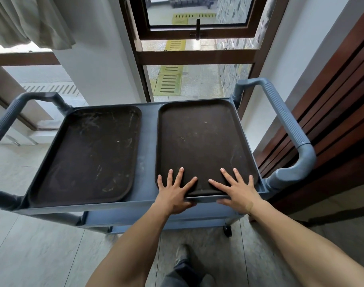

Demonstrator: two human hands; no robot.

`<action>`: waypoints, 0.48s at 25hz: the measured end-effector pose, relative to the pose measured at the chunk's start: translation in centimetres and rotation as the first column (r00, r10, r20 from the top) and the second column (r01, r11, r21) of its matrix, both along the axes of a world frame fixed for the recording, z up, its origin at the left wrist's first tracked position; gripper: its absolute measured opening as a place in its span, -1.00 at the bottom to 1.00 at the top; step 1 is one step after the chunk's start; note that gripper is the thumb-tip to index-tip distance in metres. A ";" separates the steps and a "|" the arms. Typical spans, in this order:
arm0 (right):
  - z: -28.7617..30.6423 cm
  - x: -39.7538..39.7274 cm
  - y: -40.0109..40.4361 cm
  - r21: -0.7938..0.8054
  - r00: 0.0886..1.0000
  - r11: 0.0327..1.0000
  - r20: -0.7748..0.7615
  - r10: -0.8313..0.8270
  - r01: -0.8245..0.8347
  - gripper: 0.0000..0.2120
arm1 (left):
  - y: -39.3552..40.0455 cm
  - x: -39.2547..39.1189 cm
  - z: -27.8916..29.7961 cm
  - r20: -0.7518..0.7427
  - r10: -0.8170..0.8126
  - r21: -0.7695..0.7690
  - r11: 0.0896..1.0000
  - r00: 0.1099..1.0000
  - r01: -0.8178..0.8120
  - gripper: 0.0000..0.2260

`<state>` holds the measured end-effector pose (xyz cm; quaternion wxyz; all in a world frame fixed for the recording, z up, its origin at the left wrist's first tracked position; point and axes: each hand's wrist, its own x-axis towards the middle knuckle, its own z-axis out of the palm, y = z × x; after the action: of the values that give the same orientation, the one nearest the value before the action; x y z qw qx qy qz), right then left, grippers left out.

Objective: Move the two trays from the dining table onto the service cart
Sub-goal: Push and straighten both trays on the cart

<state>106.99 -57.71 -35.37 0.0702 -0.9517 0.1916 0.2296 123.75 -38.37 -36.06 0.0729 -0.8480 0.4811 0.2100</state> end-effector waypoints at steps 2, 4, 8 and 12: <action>0.0 -0.3 0.0 -0.004 1.000 1.000 0.013 0.012 -0.012 -0.38 | -0.1 -0.7 -0.1 -0.014 0.012 -0.001 1.000 1.000 -0.012 -0.32; -0.1 -0.4 0.0 -0.005 1.000 1.000 0.020 0.017 -0.017 -0.42 | -0.2 -1.2 0.0 -0.026 0.016 0.011 1.000 1.000 -0.015 -0.39; 0.0 -0.5 0.4 0.006 1.000 1.000 0.019 0.008 -0.008 -0.46 | -0.1 -2.1 0.3 -0.041 0.037 0.008 0.999 0.998 -0.036 -0.45; 0.1 -0.7 0.8 0.005 1.000 1.000 0.020 0.004 -0.004 -0.46 | -0.1 -2.5 0.5 -0.038 0.037 0.013 0.999 0.999 -0.037 -0.44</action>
<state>106.25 -56.95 -35.23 0.0741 -0.9540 0.1884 0.2209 121.23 -38.43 -35.57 0.0651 -0.8521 0.4653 0.2304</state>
